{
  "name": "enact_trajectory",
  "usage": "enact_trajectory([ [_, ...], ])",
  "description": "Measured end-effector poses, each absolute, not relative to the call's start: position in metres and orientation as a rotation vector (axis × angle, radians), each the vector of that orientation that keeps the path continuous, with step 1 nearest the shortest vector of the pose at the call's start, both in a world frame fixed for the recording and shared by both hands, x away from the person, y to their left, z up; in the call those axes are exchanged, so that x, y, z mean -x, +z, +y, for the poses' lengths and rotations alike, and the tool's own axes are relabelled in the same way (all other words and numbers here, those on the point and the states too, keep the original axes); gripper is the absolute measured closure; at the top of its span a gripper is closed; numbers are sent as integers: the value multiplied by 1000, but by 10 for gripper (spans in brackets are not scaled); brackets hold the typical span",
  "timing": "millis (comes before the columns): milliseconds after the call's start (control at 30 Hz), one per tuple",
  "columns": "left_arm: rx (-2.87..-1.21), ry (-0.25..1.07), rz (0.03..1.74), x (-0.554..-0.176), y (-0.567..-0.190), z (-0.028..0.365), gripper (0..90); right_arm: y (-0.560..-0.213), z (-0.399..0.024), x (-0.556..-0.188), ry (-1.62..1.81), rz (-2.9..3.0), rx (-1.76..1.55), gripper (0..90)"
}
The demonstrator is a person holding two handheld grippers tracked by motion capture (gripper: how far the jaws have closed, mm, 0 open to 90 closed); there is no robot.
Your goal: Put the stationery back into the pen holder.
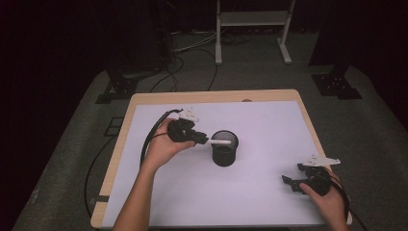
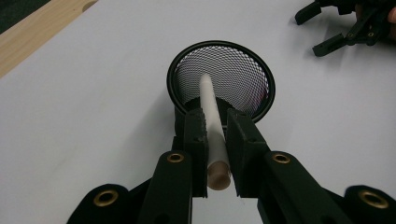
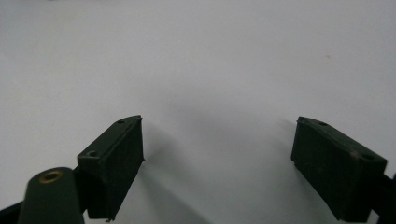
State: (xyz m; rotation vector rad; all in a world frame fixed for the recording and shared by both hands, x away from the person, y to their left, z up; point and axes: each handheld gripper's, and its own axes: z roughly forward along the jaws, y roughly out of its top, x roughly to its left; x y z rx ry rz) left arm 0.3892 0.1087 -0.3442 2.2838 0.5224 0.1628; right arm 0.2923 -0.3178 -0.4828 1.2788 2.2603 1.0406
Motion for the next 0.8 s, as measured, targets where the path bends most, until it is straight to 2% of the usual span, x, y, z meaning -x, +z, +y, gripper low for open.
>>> enact_trajectory([
  [300, -2267, 167, 520, -391, -344, 103, 781, -483, -318, -292, 1043, 2258, -1282, 157],
  [600, -2249, 183, 521, -389, -340, 107, 722, -483, -318, -292, 1041, 2260, -1280, 157],
  [800, -2250, 184, 526, -387, -337, 113, 644, -483, -318, -292, 1039, 2261, -1280, 157],
])
